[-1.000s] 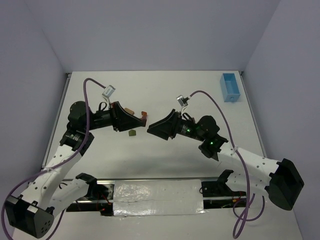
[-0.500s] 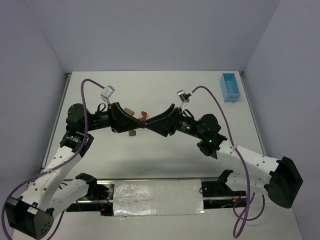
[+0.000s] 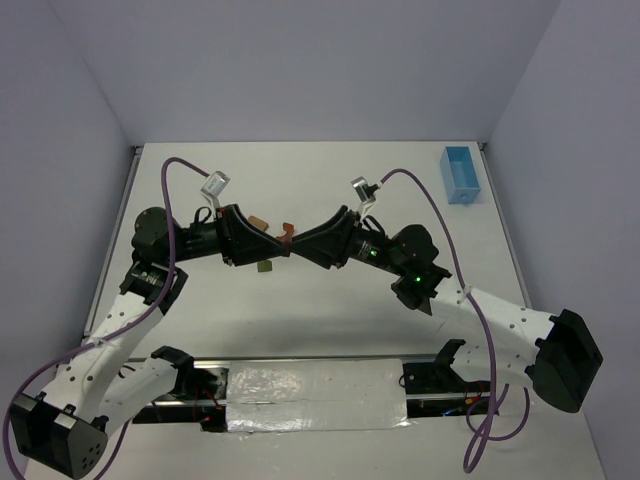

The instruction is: Build the wood block tower

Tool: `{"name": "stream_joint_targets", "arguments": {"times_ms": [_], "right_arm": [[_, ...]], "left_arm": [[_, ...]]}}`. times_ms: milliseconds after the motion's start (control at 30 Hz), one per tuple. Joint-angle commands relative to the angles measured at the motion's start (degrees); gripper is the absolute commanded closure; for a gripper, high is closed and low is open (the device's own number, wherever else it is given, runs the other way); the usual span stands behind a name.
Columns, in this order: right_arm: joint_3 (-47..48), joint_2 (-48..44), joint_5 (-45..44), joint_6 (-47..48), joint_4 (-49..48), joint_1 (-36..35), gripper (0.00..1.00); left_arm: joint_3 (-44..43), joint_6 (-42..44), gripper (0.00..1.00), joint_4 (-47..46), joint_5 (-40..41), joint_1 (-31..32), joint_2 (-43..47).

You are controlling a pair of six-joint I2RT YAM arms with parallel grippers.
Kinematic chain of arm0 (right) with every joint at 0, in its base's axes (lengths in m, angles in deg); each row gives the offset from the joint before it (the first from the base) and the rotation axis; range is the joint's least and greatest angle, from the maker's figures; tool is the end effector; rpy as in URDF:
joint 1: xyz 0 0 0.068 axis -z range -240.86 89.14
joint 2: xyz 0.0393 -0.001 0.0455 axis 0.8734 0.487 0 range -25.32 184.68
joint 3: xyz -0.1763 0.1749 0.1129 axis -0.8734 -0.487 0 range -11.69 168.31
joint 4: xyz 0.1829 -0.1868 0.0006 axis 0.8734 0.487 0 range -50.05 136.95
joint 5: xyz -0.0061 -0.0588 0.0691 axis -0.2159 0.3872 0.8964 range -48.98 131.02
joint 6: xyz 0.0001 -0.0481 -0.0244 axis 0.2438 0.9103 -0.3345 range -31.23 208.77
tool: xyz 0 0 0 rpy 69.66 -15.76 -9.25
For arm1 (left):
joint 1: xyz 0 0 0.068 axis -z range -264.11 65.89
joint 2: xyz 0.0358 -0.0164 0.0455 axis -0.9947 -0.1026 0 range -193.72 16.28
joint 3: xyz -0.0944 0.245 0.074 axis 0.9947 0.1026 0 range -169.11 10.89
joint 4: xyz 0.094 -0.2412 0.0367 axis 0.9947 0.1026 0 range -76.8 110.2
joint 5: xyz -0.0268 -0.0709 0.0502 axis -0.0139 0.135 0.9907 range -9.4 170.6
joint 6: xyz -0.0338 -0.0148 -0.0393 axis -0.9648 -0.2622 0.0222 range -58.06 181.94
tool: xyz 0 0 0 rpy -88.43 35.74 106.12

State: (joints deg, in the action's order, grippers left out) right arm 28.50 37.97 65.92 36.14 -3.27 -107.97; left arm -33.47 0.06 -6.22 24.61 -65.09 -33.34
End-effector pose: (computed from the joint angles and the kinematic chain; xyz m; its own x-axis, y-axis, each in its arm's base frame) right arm 0.1593 0.1933 0.3449 -0.5999 0.4133 -0.6850 -0.7528 -0.0015 0.6583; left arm 0.1695 -0.0897 0.3749 -0.7221 -0.2729 -0.6356 0.6478 0.0554 -0.7598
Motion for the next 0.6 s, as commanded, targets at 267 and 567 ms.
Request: {"name": "stream_joint_targets", "arguments": {"times_ms": [267, 567], "right_arm": [[1.5, 1.0, 2.2, 0.3, -5.1, -0.4, 0.77], [1.2, 1.1, 2.3, 0.9, -4.5, -0.3, 0.86]], "left_arm": [[-1.0, -1.7, 0.93, -4.9, -1.6, 0.3, 0.9], [-1.3, -0.2, 0.53, -2.6, -0.8, 0.3, 0.8]]}}
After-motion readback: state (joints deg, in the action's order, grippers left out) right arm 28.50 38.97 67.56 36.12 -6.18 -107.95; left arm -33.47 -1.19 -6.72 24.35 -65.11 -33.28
